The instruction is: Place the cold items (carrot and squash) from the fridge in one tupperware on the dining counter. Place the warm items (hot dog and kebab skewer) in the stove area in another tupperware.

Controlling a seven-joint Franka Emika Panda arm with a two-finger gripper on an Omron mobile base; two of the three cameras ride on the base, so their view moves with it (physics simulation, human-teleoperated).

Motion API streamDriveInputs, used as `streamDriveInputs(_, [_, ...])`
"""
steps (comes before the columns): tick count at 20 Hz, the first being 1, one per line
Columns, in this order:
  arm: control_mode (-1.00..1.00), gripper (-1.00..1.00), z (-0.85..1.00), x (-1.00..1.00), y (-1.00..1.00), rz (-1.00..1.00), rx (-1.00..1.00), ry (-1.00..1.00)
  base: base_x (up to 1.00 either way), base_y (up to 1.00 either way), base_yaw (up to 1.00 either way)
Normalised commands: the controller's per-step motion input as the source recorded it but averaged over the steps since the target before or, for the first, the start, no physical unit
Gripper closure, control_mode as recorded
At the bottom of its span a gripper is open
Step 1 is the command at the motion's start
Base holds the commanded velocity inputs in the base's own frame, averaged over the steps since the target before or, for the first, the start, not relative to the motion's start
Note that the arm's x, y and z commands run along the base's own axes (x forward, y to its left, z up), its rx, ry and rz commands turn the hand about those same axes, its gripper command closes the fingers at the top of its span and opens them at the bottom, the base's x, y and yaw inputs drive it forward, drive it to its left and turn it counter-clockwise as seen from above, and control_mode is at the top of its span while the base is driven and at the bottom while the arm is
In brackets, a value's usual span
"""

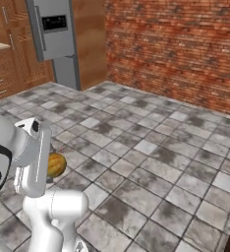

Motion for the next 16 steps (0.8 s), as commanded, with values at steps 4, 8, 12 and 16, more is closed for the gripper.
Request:
streamDriveInputs(4, [1.0,1.0,0.0,0.0,0.0,0.0,0.0,0.0,-1.0,0.0,-0.1])
streamDriveInputs(8, [1.0,1.0,0.0,0.0,0.0,0.0,0.0,0.0,-1.0,0.01,-0.09])
streamDriveInputs(12, [1.0,1.0,0.0,0.0,0.0,0.0,0.0,0.0,-1.0,0.08,-0.09])
streamDriveInputs(16, [1.0,1.0,0.0,0.0,0.0,0.0,0.0,0.0,-1.0,0.06,-0.08])
